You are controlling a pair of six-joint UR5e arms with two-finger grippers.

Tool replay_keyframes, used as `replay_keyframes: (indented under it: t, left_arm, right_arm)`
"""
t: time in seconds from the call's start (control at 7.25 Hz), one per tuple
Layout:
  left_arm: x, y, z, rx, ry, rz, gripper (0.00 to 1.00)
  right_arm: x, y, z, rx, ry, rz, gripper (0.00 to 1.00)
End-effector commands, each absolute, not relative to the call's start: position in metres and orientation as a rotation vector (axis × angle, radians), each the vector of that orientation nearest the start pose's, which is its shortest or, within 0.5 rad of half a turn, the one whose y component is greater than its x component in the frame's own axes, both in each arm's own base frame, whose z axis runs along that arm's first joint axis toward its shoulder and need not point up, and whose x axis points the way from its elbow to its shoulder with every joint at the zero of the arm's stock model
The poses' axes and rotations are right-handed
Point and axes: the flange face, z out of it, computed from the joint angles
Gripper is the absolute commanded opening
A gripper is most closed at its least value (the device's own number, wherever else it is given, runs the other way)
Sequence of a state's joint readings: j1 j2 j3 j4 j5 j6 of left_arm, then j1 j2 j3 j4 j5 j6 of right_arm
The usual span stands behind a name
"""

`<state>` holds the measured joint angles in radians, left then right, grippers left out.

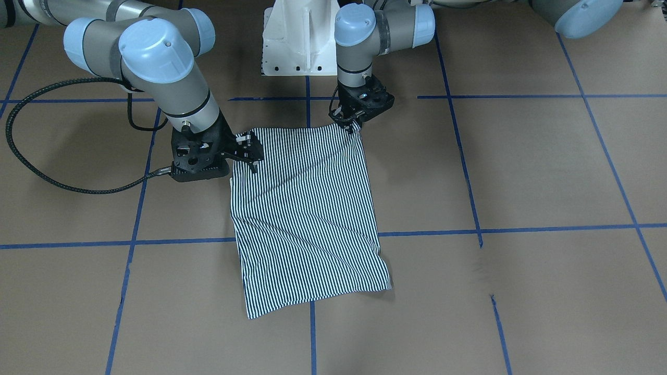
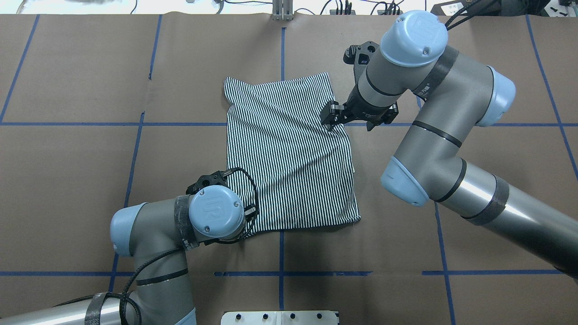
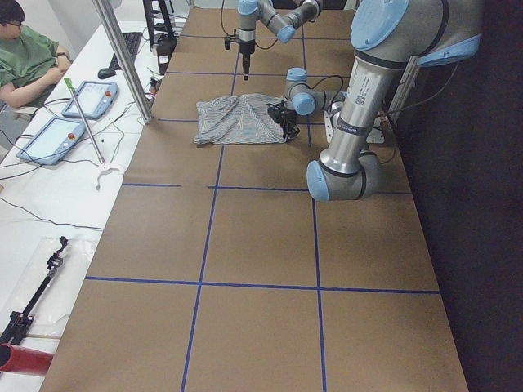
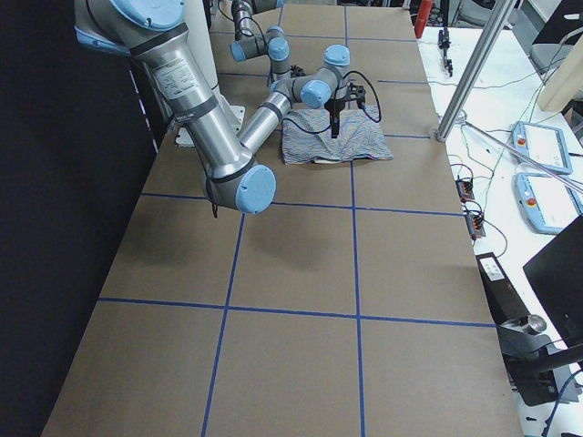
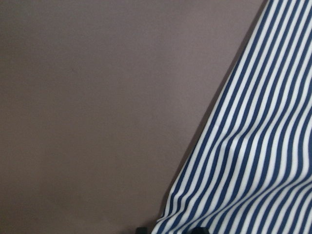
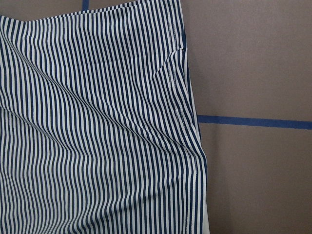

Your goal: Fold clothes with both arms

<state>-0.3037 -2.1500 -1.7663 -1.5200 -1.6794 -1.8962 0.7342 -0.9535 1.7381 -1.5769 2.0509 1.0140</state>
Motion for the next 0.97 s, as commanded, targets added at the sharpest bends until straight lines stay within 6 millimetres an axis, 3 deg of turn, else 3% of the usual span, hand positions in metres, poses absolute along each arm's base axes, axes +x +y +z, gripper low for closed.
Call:
replay_keyframes:
  t: [0.0,0.28,0.41,0.69,0.83]
  left_arm:
    - [0.583,-0.311,0.249,-0.110,0.743,-0.554,0.00]
    - [0.572,-0.311,0.240,-0.076,0.769,-0.468,0.00]
    - [0.554,-0.309,0.236,-0.056,0.791,-0.434,0.00]
    - [0.523,-0.299,0.237,-0.014,0.820,-0.335,0.00]
    - [0.525,-0.298,0.239,-0.001,0.815,-0.305,0.00]
  right_arm:
    - [-0.428,-0.505,0.226,0.095,-0.882,-0.021,1.00]
    - [-0.427,-0.503,0.228,0.092,-0.880,-0.017,1.00]
    - [-0.433,-0.496,0.230,0.047,-0.884,0.054,1.00]
    - [-0.463,-0.458,0.219,-0.100,-0.906,0.255,1.00]
    - [-0.482,-0.437,0.217,-0.177,-0.896,0.366,1.00]
